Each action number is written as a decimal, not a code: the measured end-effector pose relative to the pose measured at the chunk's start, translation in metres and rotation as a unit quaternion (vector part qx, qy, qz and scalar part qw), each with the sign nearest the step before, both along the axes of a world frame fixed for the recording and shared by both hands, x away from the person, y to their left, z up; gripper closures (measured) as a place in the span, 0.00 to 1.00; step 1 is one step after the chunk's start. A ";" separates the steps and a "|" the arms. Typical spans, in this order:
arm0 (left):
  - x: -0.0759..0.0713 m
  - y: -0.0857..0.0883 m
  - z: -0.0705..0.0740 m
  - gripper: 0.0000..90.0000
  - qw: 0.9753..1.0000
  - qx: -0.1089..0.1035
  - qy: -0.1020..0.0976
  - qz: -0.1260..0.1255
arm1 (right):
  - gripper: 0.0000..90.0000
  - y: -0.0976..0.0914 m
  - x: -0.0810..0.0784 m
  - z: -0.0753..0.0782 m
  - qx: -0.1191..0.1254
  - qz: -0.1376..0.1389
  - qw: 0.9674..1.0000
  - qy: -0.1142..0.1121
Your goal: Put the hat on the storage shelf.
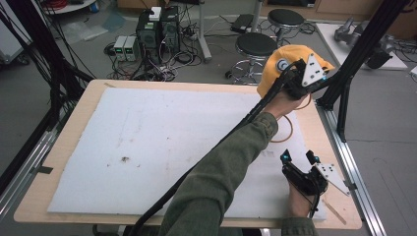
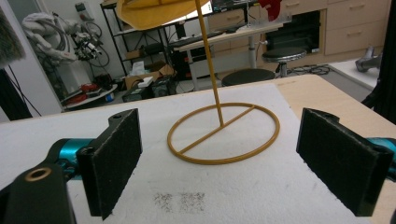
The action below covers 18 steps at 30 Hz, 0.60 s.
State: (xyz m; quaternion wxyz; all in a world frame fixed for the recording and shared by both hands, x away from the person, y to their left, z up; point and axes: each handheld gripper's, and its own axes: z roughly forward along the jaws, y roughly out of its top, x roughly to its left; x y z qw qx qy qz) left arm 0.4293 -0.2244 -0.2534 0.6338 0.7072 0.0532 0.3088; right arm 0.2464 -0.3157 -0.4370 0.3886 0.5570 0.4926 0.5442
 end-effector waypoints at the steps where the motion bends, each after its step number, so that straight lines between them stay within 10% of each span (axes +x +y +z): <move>1: -0.001 -0.002 -0.002 0.96 1.000 0.008 -0.004 -0.003 | 0.14 0.000 0.000 0.000 0.001 0.001 1.000 0.000; 6: -0.005 -0.010 -0.013 0.96 0.998 0.052 -0.005 -0.031 | 0.14 0.000 0.000 0.000 0.002 -0.001 1.000 -0.001; 13: -0.008 -0.017 -0.034 0.96 0.989 0.141 -0.010 -0.053 | 0.14 0.000 0.001 0.000 0.004 0.000 1.000 0.001; 18: -0.012 -0.017 -0.042 0.96 0.985 0.162 -0.020 -0.051 | 0.15 0.000 0.001 0.000 0.004 0.000 1.000 0.001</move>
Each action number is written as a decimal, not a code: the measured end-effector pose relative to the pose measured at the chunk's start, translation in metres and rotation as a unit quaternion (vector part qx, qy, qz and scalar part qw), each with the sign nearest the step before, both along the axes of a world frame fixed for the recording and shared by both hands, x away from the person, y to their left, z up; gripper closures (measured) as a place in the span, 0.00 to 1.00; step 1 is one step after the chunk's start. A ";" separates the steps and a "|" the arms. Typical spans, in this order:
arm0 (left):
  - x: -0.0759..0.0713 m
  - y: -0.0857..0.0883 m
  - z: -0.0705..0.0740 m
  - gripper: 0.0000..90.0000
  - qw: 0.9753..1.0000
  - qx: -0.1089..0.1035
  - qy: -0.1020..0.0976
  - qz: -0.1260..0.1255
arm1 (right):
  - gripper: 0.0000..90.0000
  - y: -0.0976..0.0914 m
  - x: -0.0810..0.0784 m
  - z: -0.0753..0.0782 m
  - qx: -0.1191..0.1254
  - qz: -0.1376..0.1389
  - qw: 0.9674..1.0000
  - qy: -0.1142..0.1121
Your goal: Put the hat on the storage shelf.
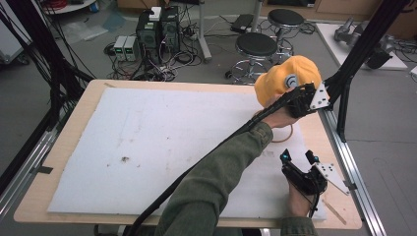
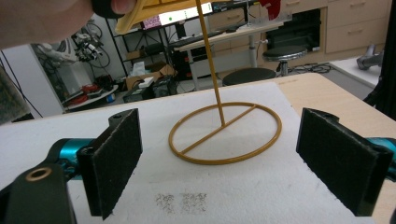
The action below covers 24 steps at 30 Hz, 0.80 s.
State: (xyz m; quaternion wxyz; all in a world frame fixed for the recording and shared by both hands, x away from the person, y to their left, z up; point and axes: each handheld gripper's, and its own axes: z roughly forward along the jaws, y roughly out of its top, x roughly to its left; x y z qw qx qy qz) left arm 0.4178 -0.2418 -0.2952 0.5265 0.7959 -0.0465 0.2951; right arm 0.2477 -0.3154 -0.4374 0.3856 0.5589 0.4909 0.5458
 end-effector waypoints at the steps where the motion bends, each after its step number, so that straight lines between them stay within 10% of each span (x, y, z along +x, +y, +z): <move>1: -0.001 0.000 -0.001 0.96 1.000 0.000 0.001 -0.001 | 0.14 0.000 0.000 0.000 0.002 -0.001 1.000 0.000; 14: -0.006 -0.004 -0.010 0.95 0.998 0.058 -0.008 0.020 | 0.15 0.000 0.001 0.000 0.006 -0.001 1.000 0.001; 24: -0.009 -0.004 -0.009 0.88 0.998 0.060 -0.012 0.021 | 0.15 -0.001 0.001 0.000 0.010 -0.001 1.000 0.002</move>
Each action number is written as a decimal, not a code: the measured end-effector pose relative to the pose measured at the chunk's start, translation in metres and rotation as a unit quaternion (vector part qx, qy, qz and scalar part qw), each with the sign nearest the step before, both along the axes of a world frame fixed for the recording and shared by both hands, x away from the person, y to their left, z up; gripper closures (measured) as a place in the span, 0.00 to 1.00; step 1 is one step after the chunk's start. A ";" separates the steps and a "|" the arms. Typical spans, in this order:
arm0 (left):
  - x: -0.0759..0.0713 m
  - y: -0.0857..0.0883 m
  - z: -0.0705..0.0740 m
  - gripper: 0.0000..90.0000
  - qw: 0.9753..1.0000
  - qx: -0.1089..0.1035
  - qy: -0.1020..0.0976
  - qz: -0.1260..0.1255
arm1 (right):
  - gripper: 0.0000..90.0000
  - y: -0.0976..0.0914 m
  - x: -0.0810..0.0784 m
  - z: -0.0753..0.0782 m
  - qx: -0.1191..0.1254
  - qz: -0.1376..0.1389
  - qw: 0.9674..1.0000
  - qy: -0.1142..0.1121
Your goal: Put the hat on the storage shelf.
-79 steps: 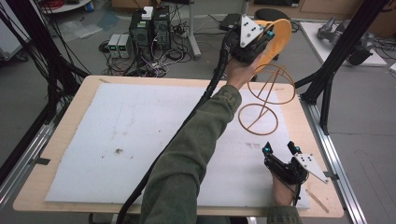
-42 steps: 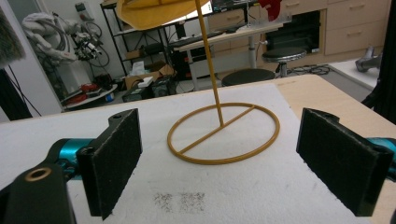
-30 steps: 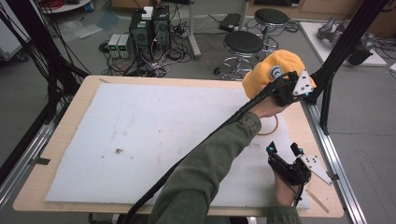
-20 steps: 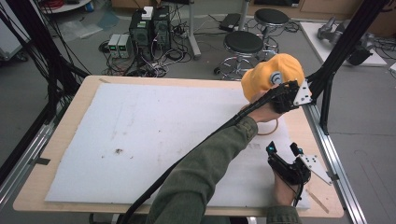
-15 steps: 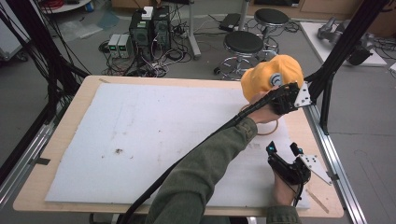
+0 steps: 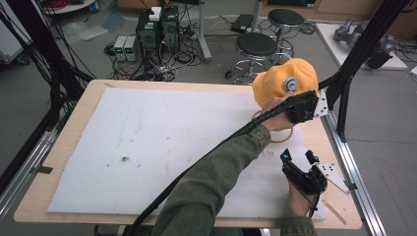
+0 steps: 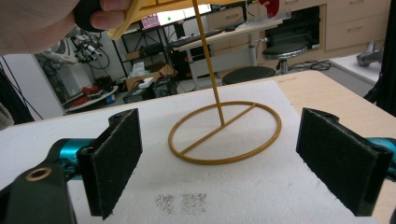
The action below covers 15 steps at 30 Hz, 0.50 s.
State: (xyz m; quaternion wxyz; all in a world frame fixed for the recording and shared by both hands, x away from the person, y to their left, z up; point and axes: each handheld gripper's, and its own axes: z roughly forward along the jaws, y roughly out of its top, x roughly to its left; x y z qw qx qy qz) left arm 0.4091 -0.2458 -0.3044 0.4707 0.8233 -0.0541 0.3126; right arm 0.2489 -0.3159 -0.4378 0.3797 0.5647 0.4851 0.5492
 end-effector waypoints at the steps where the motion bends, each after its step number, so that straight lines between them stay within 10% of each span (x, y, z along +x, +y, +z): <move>1: 0.000 0.000 0.000 0.85 1.000 -0.002 0.003 0.001 | 0.15 0.000 -0.001 0.000 0.001 0.000 1.000 0.001; 15: -0.009 0.006 0.018 0.57 0.999 -0.045 -0.004 -0.006 | 0.15 -0.001 -0.003 0.001 0.008 0.002 1.000 0.002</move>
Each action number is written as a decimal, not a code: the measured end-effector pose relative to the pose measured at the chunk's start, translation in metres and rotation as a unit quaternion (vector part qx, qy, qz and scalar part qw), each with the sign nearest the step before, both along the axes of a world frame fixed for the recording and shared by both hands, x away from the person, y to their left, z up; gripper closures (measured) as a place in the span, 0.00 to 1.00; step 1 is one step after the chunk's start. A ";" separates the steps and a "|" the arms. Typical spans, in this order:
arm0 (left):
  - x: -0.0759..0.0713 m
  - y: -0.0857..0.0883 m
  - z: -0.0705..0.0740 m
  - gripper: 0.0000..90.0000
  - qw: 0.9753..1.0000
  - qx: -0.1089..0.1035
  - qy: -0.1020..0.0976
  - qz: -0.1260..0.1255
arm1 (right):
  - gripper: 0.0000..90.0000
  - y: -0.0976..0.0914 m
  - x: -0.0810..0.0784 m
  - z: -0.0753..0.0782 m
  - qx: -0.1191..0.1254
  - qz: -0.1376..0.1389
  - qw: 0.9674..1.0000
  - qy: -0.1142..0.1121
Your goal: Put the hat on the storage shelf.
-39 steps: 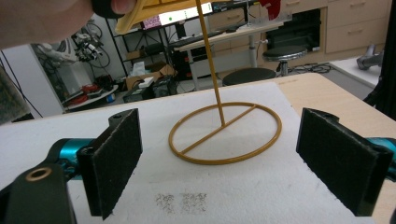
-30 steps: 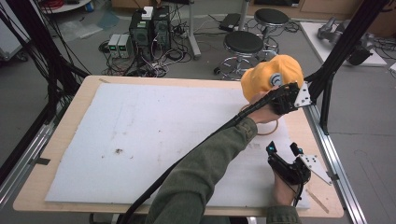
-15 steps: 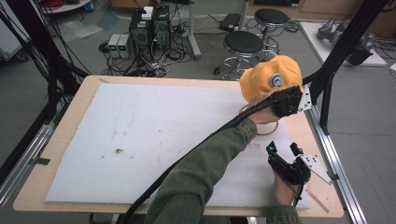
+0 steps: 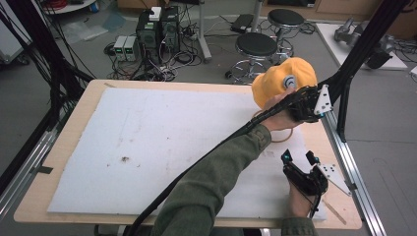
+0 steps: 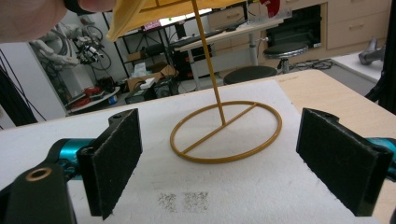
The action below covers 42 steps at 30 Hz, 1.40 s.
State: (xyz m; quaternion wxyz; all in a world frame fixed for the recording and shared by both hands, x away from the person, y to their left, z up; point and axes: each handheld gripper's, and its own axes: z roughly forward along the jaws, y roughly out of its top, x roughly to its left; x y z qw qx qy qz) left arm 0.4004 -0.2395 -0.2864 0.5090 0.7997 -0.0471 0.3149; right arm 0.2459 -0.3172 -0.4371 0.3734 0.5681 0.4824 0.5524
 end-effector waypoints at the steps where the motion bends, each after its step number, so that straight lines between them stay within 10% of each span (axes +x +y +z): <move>1: -0.001 0.001 0.001 0.57 1.000 -0.007 -0.002 -0.005 | 0.15 0.000 0.000 0.000 0.000 0.000 1.000 0.000; 19: -0.001 0.039 0.029 0.47 0.992 -0.103 0.058 -0.036 | 0.15 -0.002 -0.002 0.000 0.003 0.001 1.000 0.000; 42: -0.011 0.116 0.030 0.46 0.988 -0.132 0.075 -0.024 | 0.14 -0.001 -0.003 0.000 0.001 0.004 1.000 -0.009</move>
